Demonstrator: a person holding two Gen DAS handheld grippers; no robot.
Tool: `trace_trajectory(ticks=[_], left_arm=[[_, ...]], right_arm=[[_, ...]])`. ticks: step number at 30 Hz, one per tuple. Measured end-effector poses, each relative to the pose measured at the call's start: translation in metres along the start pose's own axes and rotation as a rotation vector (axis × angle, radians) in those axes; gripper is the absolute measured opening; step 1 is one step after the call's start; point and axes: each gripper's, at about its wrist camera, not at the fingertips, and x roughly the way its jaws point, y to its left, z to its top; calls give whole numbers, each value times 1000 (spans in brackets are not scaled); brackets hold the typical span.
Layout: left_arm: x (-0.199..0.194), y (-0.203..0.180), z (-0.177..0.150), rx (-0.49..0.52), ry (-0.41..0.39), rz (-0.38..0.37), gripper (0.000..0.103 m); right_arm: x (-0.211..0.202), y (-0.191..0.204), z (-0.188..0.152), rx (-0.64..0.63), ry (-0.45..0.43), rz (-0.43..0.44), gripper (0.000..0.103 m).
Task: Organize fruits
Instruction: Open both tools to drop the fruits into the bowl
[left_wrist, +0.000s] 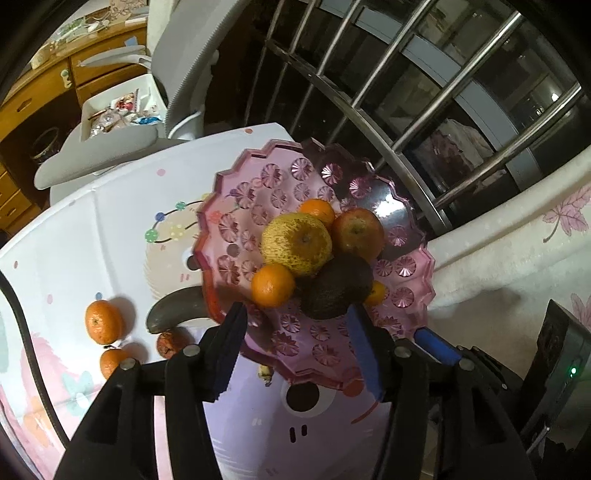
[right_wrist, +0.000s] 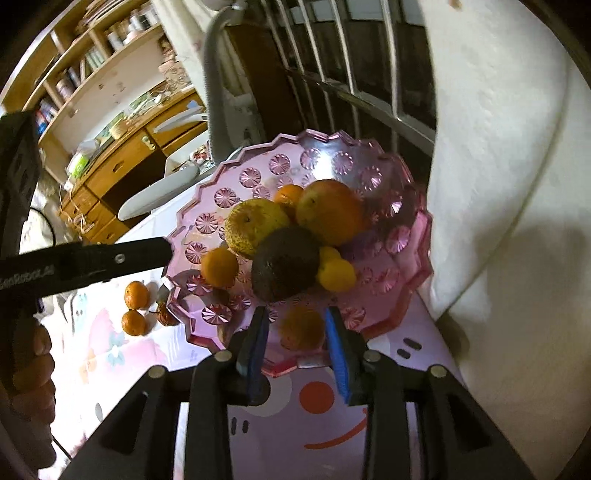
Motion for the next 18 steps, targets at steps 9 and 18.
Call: trace_trajectory(ticks=[9,18], left_arm=[[-21,22,-12,-53,-22,69,68],[-40,48,-37,-115,-25,137,75]], right_arm=[[2,-6,-4,106,83,57,43],[2,10,-13,132,132,117,45]])
